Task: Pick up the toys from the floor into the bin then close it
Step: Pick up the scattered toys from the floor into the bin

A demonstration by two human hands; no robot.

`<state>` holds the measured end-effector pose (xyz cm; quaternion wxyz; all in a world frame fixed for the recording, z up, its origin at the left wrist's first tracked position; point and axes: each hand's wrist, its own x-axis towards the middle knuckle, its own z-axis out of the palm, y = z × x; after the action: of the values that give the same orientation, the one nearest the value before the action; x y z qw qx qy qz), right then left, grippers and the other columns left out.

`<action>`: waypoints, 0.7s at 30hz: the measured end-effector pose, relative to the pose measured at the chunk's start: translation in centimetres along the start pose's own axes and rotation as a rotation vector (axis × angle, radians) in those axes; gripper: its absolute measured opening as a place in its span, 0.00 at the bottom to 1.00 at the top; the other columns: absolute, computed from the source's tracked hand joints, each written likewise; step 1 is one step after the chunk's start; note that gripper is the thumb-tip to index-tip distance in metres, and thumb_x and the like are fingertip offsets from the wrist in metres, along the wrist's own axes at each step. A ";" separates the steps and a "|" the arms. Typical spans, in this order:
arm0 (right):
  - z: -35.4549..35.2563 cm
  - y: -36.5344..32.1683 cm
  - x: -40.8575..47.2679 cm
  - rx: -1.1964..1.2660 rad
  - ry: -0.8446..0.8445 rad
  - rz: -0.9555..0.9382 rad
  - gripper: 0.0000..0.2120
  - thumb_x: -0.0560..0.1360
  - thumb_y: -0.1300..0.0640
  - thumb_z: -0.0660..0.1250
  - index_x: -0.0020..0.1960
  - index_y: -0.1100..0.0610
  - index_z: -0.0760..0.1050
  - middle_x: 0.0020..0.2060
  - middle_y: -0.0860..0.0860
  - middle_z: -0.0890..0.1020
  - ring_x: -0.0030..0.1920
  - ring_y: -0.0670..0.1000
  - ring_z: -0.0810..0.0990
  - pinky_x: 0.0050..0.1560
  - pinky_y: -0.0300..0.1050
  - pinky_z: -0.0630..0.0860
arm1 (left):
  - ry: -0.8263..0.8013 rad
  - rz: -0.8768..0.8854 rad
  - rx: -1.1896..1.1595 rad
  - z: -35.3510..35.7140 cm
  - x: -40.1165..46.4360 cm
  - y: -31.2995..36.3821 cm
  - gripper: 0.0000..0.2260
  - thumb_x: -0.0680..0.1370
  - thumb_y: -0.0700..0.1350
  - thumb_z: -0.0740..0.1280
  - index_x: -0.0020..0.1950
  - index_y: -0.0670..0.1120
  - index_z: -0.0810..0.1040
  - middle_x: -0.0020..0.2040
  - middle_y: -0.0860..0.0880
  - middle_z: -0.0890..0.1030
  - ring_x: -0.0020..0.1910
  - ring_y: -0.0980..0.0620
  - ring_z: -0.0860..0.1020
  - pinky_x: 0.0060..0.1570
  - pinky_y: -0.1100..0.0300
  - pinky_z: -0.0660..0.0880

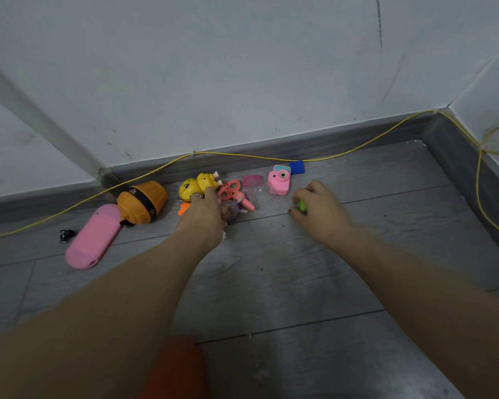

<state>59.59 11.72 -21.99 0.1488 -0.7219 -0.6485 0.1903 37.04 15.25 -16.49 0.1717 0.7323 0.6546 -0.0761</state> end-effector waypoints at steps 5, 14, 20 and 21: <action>0.0 0.1 0.5 0.064 0.090 0.133 0.02 0.74 0.61 0.68 0.46 0.57 0.77 0.46 0.54 0.77 0.47 0.55 0.77 0.43 0.43 0.69 | -0.008 0.018 0.091 0.0 0.7 -0.4 0.22 0.79 0.52 0.62 0.69 0.42 0.65 0.66 0.38 0.67 0.61 0.36 0.74 0.48 0.49 0.71; -0.7 -4.2 1.6 0.729 -0.086 0.213 0.33 0.71 0.63 0.72 0.73 0.50 0.67 0.48 0.51 0.80 0.36 0.51 0.80 0.33 0.45 0.82 | -0.107 0.011 0.132 1.0 1.7 -1.9 0.29 0.71 0.62 0.70 0.66 0.48 0.69 0.66 0.39 0.65 0.58 0.37 0.73 0.56 0.48 0.73; 0.8 -6.3 3.1 -0.107 -0.041 0.074 0.20 0.79 0.49 0.61 0.70 0.48 0.69 0.62 0.57 0.77 0.59 0.59 0.76 0.53 0.51 0.76 | -0.146 -0.002 0.047 1.5 1.6 -1.9 0.31 0.69 0.58 0.73 0.65 0.46 0.68 0.62 0.40 0.71 0.58 0.40 0.75 0.49 0.52 0.73; 1.0 -6.5 3.3 -0.163 -0.028 0.058 0.17 0.80 0.49 0.58 0.68 0.49 0.71 0.60 0.57 0.76 0.57 0.60 0.77 0.51 0.51 0.75 | -0.161 0.011 0.056 1.6 1.6 -1.9 0.30 0.69 0.58 0.73 0.65 0.46 0.69 0.61 0.41 0.72 0.57 0.41 0.75 0.48 0.53 0.73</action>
<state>53.73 15.67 -20.13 0.0747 -0.7473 -0.6427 0.1512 35.51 16.32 -18.78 0.2036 0.7320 0.6322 -0.1518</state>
